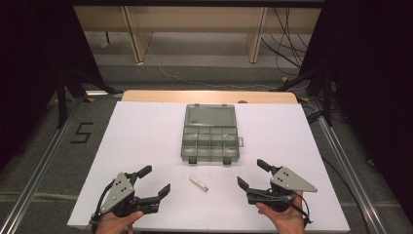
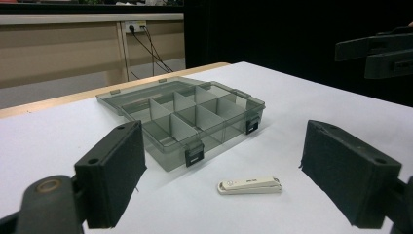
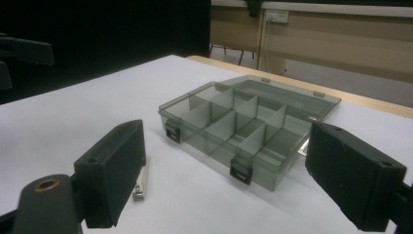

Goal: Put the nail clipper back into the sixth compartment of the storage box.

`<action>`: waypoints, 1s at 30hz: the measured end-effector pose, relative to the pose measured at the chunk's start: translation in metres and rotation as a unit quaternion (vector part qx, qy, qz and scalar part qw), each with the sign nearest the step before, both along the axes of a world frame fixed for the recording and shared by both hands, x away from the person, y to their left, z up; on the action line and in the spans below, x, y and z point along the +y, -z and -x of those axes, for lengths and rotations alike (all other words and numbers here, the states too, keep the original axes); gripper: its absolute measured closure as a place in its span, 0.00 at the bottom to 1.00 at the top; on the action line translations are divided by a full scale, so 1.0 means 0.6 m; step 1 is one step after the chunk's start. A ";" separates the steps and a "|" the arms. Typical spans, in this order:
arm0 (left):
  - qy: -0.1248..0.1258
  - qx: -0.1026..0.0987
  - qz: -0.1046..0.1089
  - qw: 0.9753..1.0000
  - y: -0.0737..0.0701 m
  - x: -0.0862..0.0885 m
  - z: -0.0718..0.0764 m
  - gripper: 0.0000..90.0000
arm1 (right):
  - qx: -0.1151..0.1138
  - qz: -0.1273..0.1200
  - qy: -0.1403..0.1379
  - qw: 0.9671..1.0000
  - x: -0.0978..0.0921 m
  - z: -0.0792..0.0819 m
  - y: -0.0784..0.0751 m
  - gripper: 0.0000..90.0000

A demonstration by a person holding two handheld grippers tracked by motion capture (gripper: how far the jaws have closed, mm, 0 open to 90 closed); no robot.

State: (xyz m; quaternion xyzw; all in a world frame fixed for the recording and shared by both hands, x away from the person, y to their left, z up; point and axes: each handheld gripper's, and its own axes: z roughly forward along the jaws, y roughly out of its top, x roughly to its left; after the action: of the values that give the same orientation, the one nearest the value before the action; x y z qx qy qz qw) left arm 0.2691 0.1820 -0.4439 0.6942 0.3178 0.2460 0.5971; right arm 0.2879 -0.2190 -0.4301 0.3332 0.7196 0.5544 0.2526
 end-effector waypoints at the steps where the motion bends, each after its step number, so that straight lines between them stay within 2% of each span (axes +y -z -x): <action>1: 0.000 0.000 -0.001 1.000 0.000 0.000 0.000 0.18 | 0.013 -0.006 -0.001 1.000 0.001 0.002 0.000 0.18; 5: 0.000 0.000 -0.001 1.000 0.000 0.000 0.000 0.18 | 0.018 0.000 -0.002 1.000 0.002 0.002 -0.002 0.18; 6: 0.000 0.000 -0.001 1.000 0.000 0.000 0.000 0.18 | 0.012 0.004 -0.005 1.000 0.002 0.000 -0.002 0.18; 8: 0.000 0.000 -0.001 1.000 0.000 0.000 0.000 0.18 | 0.009 -0.003 -0.008 1.000 0.007 -0.001 -0.001 0.18; 9: 0.000 0.000 -0.001 1.000 0.000 0.000 0.000 0.18 | 0.001 0.011 -0.006 1.000 0.006 -0.001 -0.002 0.18; 10: 0.000 0.000 -0.001 1.000 0.000 0.000 0.000 0.18 | 0.000 0.012 -0.007 1.000 0.007 -0.001 -0.003 0.18; 11: 0.000 0.001 0.000 1.000 0.000 -0.001 0.000 0.18 | 0.019 0.015 -0.018 1.000 0.009 0.001 -0.004 0.18; 13: 0.004 -0.005 0.002 1.000 0.001 -0.001 -0.002 0.18 | 0.007 0.016 -0.023 1.000 0.012 -0.001 -0.004 0.18; 16: 0.002 -0.005 -0.002 1.000 0.001 0.000 -0.001 0.18 | 0.010 0.021 -0.025 0.999 0.015 0.000 -0.007 0.18; 17: -0.002 0.001 0.000 1.000 0.000 -0.001 0.001 0.18 | 0.010 0.019 -0.033 0.999 0.018 -0.002 -0.007 0.18; 19: -0.002 0.001 0.001 1.000 0.000 0.000 0.001 0.18 | 0.006 0.031 -0.030 0.999 0.020 -0.001 -0.009 0.18; 20: -0.002 0.000 0.000 1.000 0.000 0.000 0.000 0.18 | -0.005 0.033 -0.029 0.999 0.021 -0.002 -0.009 0.18; 26: 0.002 -0.005 0.003 1.000 0.001 -0.001 -0.002 0.18 | -0.006 0.048 -0.045 0.998 0.033 -0.008 -0.018 0.18; 30: -0.004 0.003 -0.001 1.000 0.001 0.001 -0.001 0.18 | -0.005 0.068 -0.061 0.996 0.042 -0.017 -0.023 0.21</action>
State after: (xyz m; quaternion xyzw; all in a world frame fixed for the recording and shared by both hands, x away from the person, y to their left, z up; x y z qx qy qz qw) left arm 0.2697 0.1828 -0.4448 0.6944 0.3217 0.2469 0.5945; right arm 0.2983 -0.1938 -0.4162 0.2679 0.7735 0.5201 0.2439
